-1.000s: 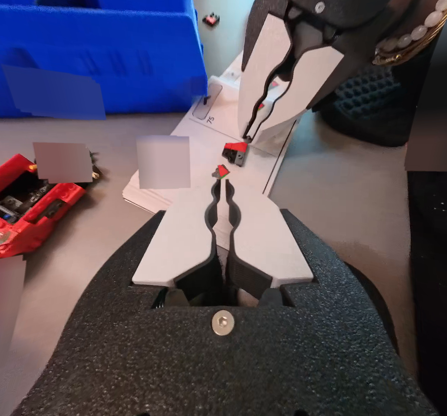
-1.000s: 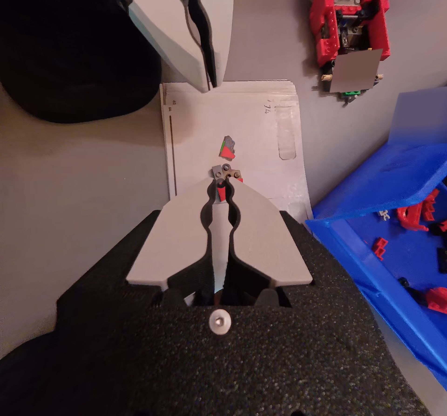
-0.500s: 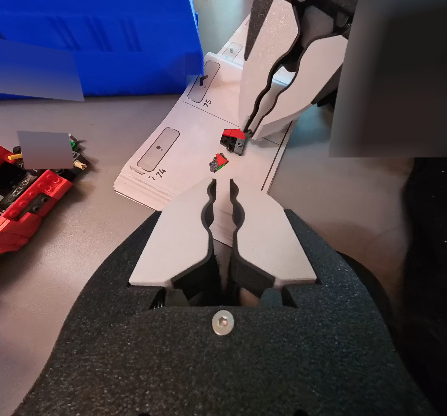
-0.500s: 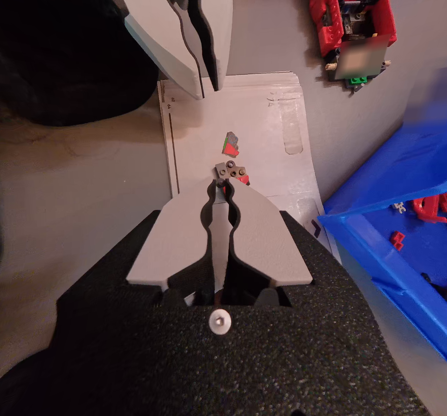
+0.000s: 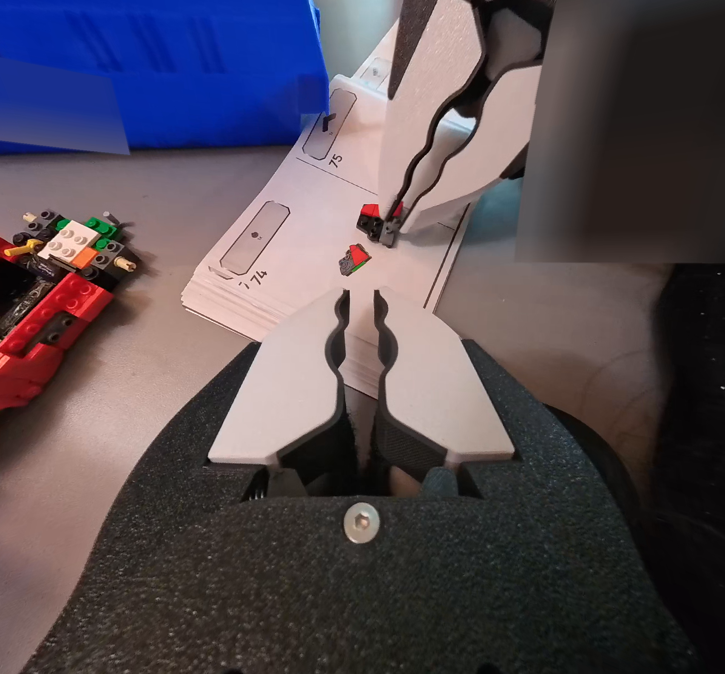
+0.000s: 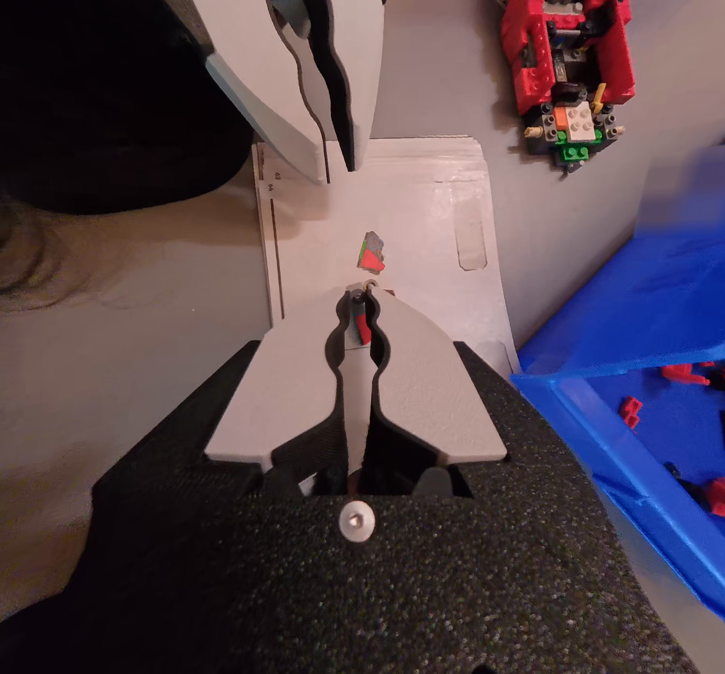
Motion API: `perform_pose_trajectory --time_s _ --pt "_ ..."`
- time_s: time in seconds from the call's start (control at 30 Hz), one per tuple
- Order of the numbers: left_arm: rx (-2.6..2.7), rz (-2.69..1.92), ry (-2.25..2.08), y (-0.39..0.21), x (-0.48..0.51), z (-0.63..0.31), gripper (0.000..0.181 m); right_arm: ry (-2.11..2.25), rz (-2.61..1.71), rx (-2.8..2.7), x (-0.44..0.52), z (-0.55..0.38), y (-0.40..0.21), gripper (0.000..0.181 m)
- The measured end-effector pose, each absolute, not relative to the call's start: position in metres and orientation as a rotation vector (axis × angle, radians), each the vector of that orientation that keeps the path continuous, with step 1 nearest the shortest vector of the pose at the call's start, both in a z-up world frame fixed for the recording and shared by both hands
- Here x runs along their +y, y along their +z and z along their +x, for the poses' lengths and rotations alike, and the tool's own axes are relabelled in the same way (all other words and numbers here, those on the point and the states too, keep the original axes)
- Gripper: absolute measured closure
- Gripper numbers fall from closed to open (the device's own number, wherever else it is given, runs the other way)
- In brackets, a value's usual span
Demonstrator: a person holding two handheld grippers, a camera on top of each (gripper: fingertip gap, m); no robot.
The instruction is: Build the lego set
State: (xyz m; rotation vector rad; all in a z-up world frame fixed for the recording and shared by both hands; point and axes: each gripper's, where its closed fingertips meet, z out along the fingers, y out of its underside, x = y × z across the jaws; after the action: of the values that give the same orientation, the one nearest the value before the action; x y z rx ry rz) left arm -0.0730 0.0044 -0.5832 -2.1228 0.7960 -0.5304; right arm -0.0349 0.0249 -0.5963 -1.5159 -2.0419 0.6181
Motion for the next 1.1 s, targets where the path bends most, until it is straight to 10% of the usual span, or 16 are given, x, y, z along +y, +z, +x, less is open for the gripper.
perform_pose_trajectory --time_s 1.1 --pt "0.8 -2.133 -0.535 -0.5853 0.004 -0.0726 0.171 0.487 -1.741 -2.142 0.0269 -0.033 -0.6053 0.174"
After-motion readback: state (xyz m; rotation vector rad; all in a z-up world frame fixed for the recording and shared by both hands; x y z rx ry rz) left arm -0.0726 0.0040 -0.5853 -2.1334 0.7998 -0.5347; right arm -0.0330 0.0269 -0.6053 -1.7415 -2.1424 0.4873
